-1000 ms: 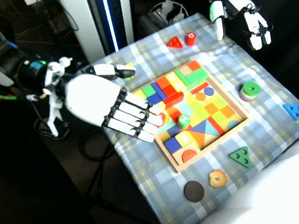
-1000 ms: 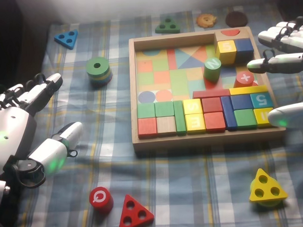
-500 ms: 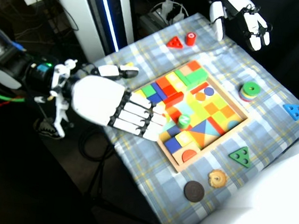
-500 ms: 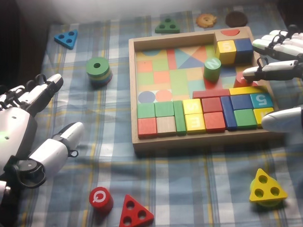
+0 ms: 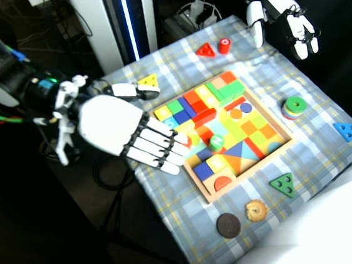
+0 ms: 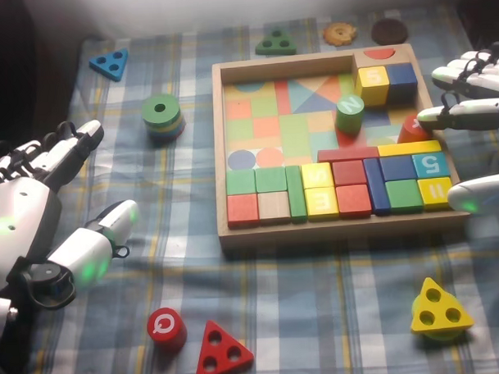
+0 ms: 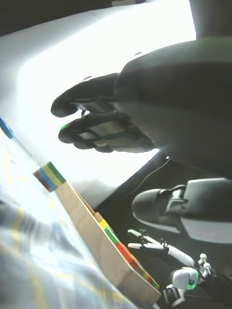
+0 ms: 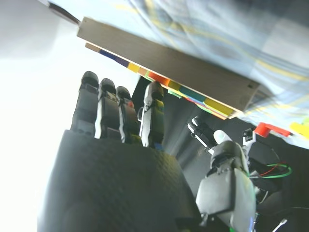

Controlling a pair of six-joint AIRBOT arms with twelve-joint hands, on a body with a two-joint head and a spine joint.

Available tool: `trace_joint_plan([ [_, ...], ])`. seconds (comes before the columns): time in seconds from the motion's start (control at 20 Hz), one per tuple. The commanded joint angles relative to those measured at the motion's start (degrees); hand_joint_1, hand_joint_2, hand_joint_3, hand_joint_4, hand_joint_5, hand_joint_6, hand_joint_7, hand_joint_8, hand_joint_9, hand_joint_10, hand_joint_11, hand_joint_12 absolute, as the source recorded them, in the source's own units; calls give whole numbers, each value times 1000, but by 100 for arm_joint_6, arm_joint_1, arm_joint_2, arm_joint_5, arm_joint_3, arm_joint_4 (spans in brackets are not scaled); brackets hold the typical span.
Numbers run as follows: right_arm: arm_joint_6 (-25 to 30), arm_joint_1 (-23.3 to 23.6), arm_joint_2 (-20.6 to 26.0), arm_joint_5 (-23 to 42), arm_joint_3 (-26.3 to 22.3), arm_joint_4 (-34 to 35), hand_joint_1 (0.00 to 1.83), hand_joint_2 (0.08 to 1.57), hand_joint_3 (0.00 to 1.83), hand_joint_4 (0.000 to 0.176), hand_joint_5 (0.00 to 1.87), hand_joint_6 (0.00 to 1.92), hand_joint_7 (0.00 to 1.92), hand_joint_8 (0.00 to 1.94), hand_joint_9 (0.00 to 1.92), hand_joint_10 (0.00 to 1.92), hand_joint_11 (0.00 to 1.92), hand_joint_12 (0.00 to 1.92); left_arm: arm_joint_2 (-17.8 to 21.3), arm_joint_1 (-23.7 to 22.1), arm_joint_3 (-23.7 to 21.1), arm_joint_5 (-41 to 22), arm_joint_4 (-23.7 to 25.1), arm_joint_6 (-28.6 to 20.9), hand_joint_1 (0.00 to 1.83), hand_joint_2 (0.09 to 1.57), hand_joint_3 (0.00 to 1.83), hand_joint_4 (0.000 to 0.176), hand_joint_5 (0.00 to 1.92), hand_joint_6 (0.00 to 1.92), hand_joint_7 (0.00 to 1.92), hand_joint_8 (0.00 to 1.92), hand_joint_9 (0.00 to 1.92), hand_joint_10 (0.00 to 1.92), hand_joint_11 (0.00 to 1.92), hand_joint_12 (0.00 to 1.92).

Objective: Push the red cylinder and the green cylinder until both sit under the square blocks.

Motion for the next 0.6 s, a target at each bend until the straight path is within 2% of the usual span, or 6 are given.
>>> trace_joint_plan([
  [0.0,-4,25,37,565,-20,92,0,903,0,101,383,0,0,0,0,0,0,0,-15,4,-3,-619,280,-27,450,1306,0,57,290,5,369,3,372,6,0,444],
  [0.15,-5,25,130,568,-87,92,0,881,0,148,364,0,0,0,0,0,0,0,-14,3,0,-606,280,-27,469,1306,0,66,277,1,365,0,370,1,0,431],
  [0.25,-5,26,146,647,-101,95,0,883,0,126,356,0,0,0,0,0,0,0,-16,5,1,-607,279,-27,452,1307,1,70,274,1,362,1,362,0,0,405],
  [0.3,-5,26,161,773,-126,137,0,878,0,130,358,1,0,0,0,0,0,0,-16,6,1,-607,279,-27,454,1306,0,69,276,1,367,2,366,1,0,422],
  [0.35,-5,27,171,918,-157,177,0,869,0,135,368,5,0,0,0,0,0,0,-16,6,2,-604,278,-27,468,1306,0,55,283,3,368,2,370,3,0,428],
  [0.55,-67,95,260,1255,-219,220,0,858,0,110,407,15,0,0,0,0,0,0,-16,8,3,-596,278,-27,477,1305,0,63,277,4,369,4,359,5,0,435],
])
